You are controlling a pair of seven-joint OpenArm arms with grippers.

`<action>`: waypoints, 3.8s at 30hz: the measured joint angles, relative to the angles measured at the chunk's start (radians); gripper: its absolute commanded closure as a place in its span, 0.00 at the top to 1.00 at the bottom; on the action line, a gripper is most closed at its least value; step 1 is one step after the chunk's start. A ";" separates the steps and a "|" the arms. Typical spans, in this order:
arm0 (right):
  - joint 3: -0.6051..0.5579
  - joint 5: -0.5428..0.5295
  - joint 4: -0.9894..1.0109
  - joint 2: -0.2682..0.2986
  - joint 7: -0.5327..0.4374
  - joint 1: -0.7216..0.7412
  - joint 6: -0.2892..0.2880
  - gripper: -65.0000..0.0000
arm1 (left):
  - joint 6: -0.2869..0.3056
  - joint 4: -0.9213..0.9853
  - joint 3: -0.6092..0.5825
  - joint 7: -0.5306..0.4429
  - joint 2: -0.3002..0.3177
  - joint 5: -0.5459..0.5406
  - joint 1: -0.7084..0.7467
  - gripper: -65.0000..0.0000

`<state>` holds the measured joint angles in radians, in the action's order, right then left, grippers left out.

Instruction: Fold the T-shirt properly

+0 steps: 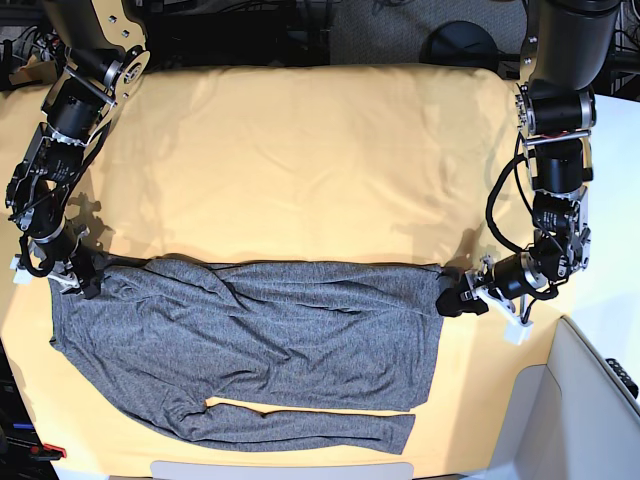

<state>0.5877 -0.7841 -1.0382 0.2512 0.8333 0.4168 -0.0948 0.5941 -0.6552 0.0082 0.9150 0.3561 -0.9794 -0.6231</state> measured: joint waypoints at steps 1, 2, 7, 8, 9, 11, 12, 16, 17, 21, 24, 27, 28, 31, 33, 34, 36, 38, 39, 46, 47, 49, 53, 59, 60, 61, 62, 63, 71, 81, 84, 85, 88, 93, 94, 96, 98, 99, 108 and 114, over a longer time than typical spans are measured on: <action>0.000 0.000 0.000 0.000 -0.001 -0.005 0.000 0.62 | 0.000 0.000 -0.001 0.000 0.000 0.000 0.000 0.38; 0.000 0.000 0.000 0.001 0.000 -0.010 0.002 0.63 | 0.000 0.000 -0.002 0.000 0.002 0.000 0.000 0.37; 0.019 -0.022 -0.005 0.014 0.006 -0.031 -0.007 0.62 | 0.000 -0.002 -0.002 0.001 0.007 0.000 0.004 0.37; 0.045 -0.063 -0.006 0.018 0.004 -0.043 -0.009 0.62 | 0.000 -0.005 -0.003 0.006 0.013 -0.001 0.012 0.37; 0.075 -0.087 -0.007 0.024 0.003 -0.063 -0.010 0.62 | 0.000 -0.007 -0.003 0.022 0.019 -0.002 0.020 0.37; 0.132 -0.163 -0.012 0.032 -0.007 -0.114 -0.017 0.62 | -0.004 -0.007 -0.003 0.034 0.024 0.001 0.037 0.37; 0.150 -0.196 -0.013 0.034 -0.015 -0.135 -0.022 0.62 | -0.003 -0.006 -0.003 0.034 0.024 0.002 0.044 0.37; 0.196 -0.315 -0.021 0.034 -0.014 -0.193 -0.034 0.62 | -0.003 -0.006 -0.003 0.038 0.018 0.000 0.053 0.37; 0.203 -0.335 -0.021 0.034 -0.020 -0.204 -0.032 0.62 | -0.003 -0.006 -0.003 0.037 0.018 0.000 0.053 0.37; 0.203 -0.352 -0.023 0.034 -0.022 -0.218 -0.042 0.62 | -0.003 -0.006 -0.003 0.037 0.018 0.000 0.062 0.37; 0.203 -0.345 -0.024 0.025 -0.029 -0.217 -0.039 0.62 | -0.003 -0.006 -0.003 0.037 0.018 0.000 0.064 0.37; 0.202 -0.346 -0.030 0.014 -0.035 -0.214 -0.035 0.62 | -0.003 -0.006 -0.003 0.037 0.019 0.000 0.064 0.37; 0.202 -0.361 -0.033 0.005 -0.038 -0.213 -0.036 0.62 | -0.003 -0.006 -0.003 0.037 0.018 0.000 0.064 0.37; 0.206 -0.401 -0.037 -0.019 -0.022 -0.214 -0.055 0.62 | -0.003 -0.006 -0.003 0.037 0.019 0.000 0.064 0.37; 0.206 -0.401 -0.040 -0.026 -0.017 -0.213 -0.054 0.62 | -0.003 -0.006 -0.003 0.037 0.019 0.000 0.064 0.37; 0.206 -0.402 -0.041 -0.032 -0.019 -0.214 -0.059 0.62 | -0.003 -0.006 -0.003 0.037 0.019 0.000 0.064 0.37; 0.207 -0.388 -0.045 -0.041 -0.020 -0.214 -0.063 0.62 | -0.003 -0.006 -0.003 0.037 0.018 0.000 0.064 0.37; 0.207 -0.355 -0.046 -0.045 -0.019 -0.207 -0.059 0.62 | -0.003 -0.006 -0.003 0.037 0.019 0.000 0.064 0.37; 0.208 -0.344 -0.047 -0.050 -0.023 -0.206 -0.060 0.62 | -0.003 -0.006 -0.003 0.037 0.019 0.000 0.064 0.37; 0.211 -0.340 -0.196 -0.119 -0.002 -0.249 0.089 0.63 | -0.003 -0.006 -0.003 0.037 0.019 0.001 0.064 0.37; 0.209 -0.341 -0.206 -0.119 0.006 -0.247 0.137 0.63 | -0.003 -0.006 -0.003 0.037 0.019 0.000 0.066 0.37; 0.208 -0.320 -0.222 -0.121 -0.001 -0.245 0.201 0.63 | -0.003 -0.006 -0.003 0.037 0.018 0.000 0.066 0.37; 0.205 -0.335 -0.262 -0.132 -0.007 -0.245 0.336 0.63 | -0.003 -0.006 -0.003 0.037 0.016 0.000 0.066 0.37; 0.199 -0.315 -0.271 -0.124 0.006 -0.197 0.532 0.63 | -0.003 -0.006 -0.003 0.038 0.016 0.000 0.066 0.37; 0.200 -0.314 -0.268 -0.122 0.004 -0.187 0.549 0.63 | -0.003 -0.006 -0.003 0.045 0.017 0.000 0.066 0.37; 0.199 -0.299 -0.268 -0.123 -0.001 -0.176 0.566 0.63 | -0.003 -0.006 -0.003 0.054 0.017 0.000 0.066 0.37; 0.199 -0.285 -0.269 -0.125 -0.009 -0.169 0.583 0.63 | -0.003 -0.006 -0.003 0.053 0.016 0.000 0.066 0.37; 0.199 -0.273 -0.267 -0.127 -0.015 -0.157 0.594 0.63 | -0.003 -0.006 -0.003 0.054 0.016 0.000 0.066 0.37; 0.206 -0.163 -0.180 -0.124 -0.037 -0.044 0.626 0.63 | -0.003 -0.006 -0.003 0.053 0.016 -0.001 0.066 0.37; 0.192 -0.051 -0.047 -0.098 -0.116 0.045 0.596 0.63 | -0.003 -0.006 -0.003 0.057 0.016 0.000 0.066 0.37; 0.192 -0.045 -0.037 -0.089 -0.119 0.049 0.589 0.63 | -0.003 -0.006 -0.003 0.056 0.016 0.000 0.066 0.37; 0.192 -0.045 -0.037 -0.086 -0.119 0.049 0.589 0.63 | -0.003 -0.006 -0.003 0.057 0.016 0.000 0.066 0.37; 0.193 -0.036 -0.038 -0.086 -0.120 0.053 0.590 0.62 | -0.003 -0.006 -0.003 0.057 0.016 0.000 0.066 0.37; 0.166 -0.019 -0.032 -0.066 -0.122 0.063 0.602 0.62 | -0.003 -0.006 -0.003 0.057 0.016 0.000 0.066 0.37; 0.156 -0.006 -0.032 -0.066 -0.127 0.062 0.604 0.62 | -0.003 -0.006 -0.003 0.057 0.016 0.000 0.066 0.37; 0.148 0.000 -0.033 -0.066 -0.136 0.064 0.609 0.62 | -0.003 -0.006 -0.003 0.057 0.015 0.000 0.066 0.37; 0.149 0.009 -0.031 -0.066 -0.138 0.076 0.618 0.62 | -0.003 -0.006 -0.003 0.056 0.016 0.000 0.066 0.37; 0.148 0.020 -0.029 -0.067 -0.139 0.080 0.622 0.62 | -0.003 -0.006 -0.003 0.056 0.017 0.000 0.066 0.37; 0.148 0.045 -0.012 -0.046 -0.140 0.115 0.645 0.62 | -0.003 -0.006 -0.003 0.056 0.016 0.000 0.066 0.37; 0.148 0.052 -0.011 -0.041 -0.146 0.124 0.653 0.62 | -0.003 -0.006 -0.003 0.057 0.018 0.000 0.066 0.37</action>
<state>0.7361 -0.7322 -1.0492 0.2100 0.6872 0.5407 0.5579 0.5911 -0.6617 0.0048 0.9718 0.3740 -0.9794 -0.5568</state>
